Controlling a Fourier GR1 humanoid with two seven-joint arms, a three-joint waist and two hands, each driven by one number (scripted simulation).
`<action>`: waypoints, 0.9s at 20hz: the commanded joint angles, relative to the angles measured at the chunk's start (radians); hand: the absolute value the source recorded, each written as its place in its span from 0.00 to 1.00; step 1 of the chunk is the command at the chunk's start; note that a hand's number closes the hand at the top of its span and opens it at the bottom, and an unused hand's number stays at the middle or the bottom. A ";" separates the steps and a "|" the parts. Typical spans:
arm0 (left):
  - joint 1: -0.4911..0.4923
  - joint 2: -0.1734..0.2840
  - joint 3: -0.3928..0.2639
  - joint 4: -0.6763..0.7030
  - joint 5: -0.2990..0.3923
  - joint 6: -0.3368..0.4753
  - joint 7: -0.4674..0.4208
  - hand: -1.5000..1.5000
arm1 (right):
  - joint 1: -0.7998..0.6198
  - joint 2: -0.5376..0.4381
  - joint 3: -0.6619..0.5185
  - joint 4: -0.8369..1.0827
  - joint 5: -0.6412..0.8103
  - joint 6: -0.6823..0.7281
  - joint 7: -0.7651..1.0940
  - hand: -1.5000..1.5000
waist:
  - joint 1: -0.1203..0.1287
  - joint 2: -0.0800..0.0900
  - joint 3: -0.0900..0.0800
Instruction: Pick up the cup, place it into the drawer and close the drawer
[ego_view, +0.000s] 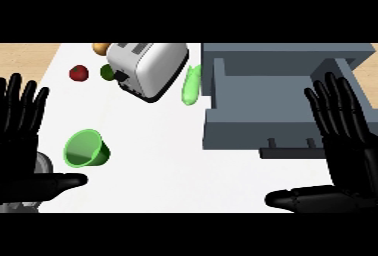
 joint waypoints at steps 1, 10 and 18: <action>0.008 0.016 0.040 0.070 0.021 -0.047 -0.063 0.00 | -0.007 0.006 -0.022 0.037 -0.033 0.020 -0.031 0.00 | 0.000 0.000 0.000; 0.022 -0.044 -0.037 0.001 -0.074 0.069 0.006 0.00 | -0.001 0.012 0.005 -0.006 0.000 0.014 0.017 0.00 | 0.001 -0.001 0.000; 0.048 -0.034 0.006 0.165 -0.066 0.024 -0.088 0.00 | -0.009 -0.035 -0.102 0.027 -0.078 0.066 -0.035 0.00 | -0.001 0.000 0.000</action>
